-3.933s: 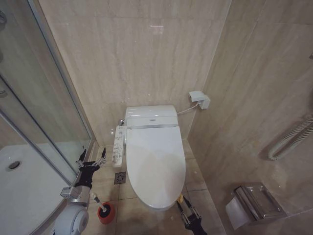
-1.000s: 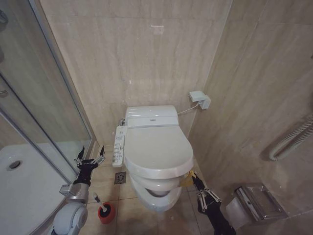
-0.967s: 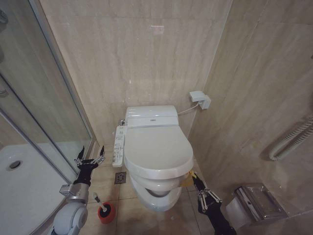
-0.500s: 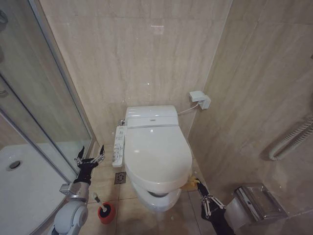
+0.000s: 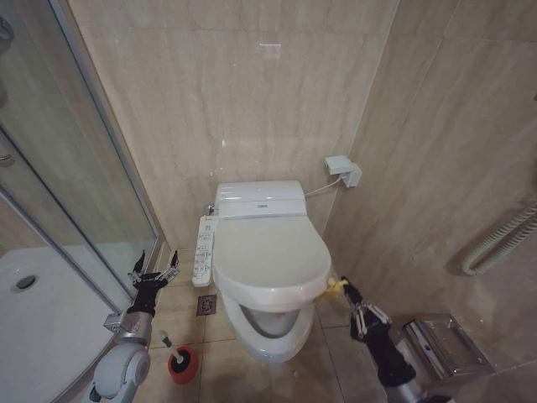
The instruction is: Open the toilet lid, clean the toilet bowl with a toilet brush, close the toilet lid, and flush.
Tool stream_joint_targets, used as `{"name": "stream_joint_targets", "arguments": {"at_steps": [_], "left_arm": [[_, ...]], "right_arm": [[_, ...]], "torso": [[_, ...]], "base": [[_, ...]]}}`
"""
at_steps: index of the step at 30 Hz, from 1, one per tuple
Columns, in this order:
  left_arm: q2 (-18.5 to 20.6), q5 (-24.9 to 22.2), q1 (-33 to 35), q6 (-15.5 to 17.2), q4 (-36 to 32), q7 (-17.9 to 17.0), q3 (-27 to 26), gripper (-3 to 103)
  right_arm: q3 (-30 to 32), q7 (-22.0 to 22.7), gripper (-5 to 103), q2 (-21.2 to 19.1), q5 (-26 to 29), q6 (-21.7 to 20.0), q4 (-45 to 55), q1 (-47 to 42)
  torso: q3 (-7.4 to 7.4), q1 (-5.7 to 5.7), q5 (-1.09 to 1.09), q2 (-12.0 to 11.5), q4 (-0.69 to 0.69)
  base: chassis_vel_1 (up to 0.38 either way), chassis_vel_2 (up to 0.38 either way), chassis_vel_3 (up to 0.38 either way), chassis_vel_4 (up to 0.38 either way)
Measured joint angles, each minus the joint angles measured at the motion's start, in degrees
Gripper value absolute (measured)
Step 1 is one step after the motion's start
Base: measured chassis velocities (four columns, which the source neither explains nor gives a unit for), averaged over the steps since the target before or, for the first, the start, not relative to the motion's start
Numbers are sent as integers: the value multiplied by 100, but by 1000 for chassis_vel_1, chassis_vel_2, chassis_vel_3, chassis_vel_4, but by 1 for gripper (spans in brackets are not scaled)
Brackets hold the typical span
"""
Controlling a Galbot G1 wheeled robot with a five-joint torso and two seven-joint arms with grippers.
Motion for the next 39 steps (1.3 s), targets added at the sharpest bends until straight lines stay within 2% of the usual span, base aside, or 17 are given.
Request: {"name": "stream_joint_targets", "arguments": {"at_steps": [12,19,25,29,39], "left_arm": [[230,77,47,24,192,-4,-75,100],[271,115,44,30,325,-6,-88,100],[252,159,6,54,433,-6,-48,100],[264,177,12,60,509,-5,-31,100],[75,421,240,150,236,-39,-152,100]], "right_arm": [[-40,275,1,-752,706,-430,88,874],[-87,450,1,-1177,1114,-698,-222,1507],[-201,607,1,-1576,1448,-924,-660,2339],[-403,646,1,-1889,1826,-1103,-1202,3189],[-791,549,1,-1957,2036,-1113,-2362,4383]], "torso": [[0,0,0,0,0],[0,0,0,0,1],[0,0,0,0,3],[0,0,-2,0,6],[-1,0,-3,0,5]], "base": [[0,0,0,0],[0,0,0,0],[0,0,0,0],[0,0,0,0],[0,0,0,0]]}}
